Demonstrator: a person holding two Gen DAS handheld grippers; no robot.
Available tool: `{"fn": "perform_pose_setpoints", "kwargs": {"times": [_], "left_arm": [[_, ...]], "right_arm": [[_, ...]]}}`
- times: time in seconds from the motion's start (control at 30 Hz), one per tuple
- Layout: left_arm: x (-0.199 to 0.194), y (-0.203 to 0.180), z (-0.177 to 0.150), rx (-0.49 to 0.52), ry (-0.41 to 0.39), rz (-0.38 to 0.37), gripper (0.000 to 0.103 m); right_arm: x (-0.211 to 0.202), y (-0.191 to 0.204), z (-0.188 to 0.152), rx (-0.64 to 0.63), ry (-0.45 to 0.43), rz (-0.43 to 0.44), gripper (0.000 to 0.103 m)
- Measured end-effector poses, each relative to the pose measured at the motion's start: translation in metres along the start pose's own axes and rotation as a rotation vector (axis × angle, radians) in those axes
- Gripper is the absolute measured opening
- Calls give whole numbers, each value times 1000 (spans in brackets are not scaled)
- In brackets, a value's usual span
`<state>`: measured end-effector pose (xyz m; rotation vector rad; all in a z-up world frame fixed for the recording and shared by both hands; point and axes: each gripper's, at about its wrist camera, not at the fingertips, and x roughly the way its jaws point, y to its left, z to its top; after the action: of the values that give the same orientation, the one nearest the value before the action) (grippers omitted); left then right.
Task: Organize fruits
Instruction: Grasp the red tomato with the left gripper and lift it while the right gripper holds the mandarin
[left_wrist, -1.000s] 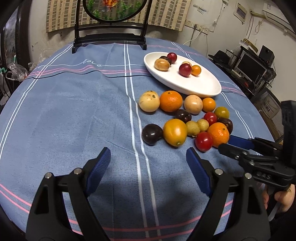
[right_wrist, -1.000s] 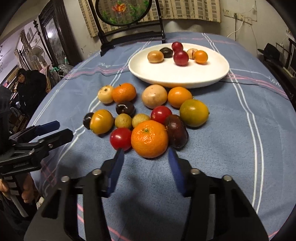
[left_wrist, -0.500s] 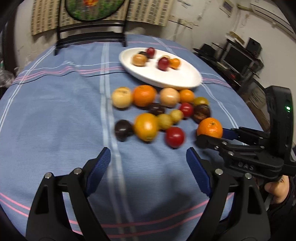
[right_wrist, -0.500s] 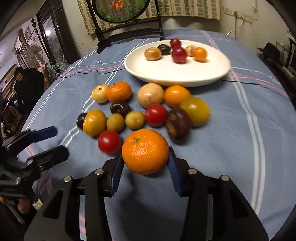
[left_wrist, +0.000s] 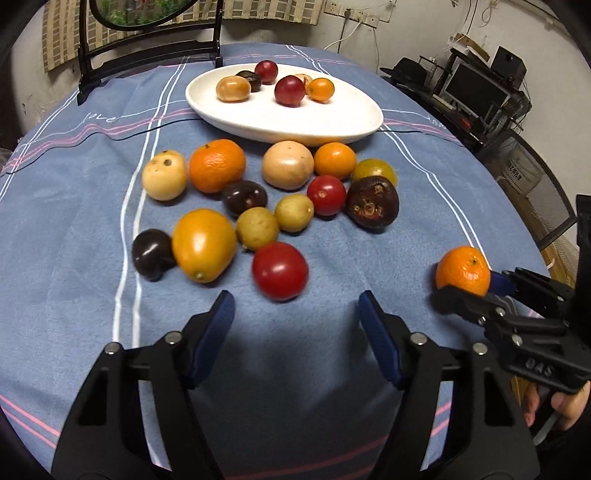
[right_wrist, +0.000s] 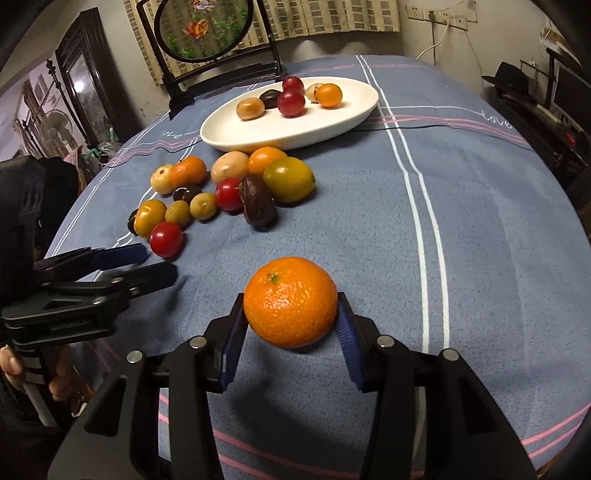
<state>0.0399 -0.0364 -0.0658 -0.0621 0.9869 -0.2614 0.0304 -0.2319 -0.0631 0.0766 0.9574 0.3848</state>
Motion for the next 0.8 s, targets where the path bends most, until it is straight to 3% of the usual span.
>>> {"fn": "perform_pose_setpoints", "kwargs": {"times": [0.13,0.2,0.23,0.63,0.8], "left_arm": [[9,-3,7,-6,-6,37,54],[11,-2,11,-10,-16,61,42],[11,-1,12,-15,-22,67,31],[-12,9,3,-41,-51,-11,30],[-26,11,4,-14,-88,-8,30]], "right_arm": [[-2,-3,-1,4,-4,14,48],[-2,-4,-1,4,-3,19,48],[-2,-4,-1,3,-1,20,48],[4,14,7,-19,3,25,48],[1,24,16,-27,-15,24,48]]}}
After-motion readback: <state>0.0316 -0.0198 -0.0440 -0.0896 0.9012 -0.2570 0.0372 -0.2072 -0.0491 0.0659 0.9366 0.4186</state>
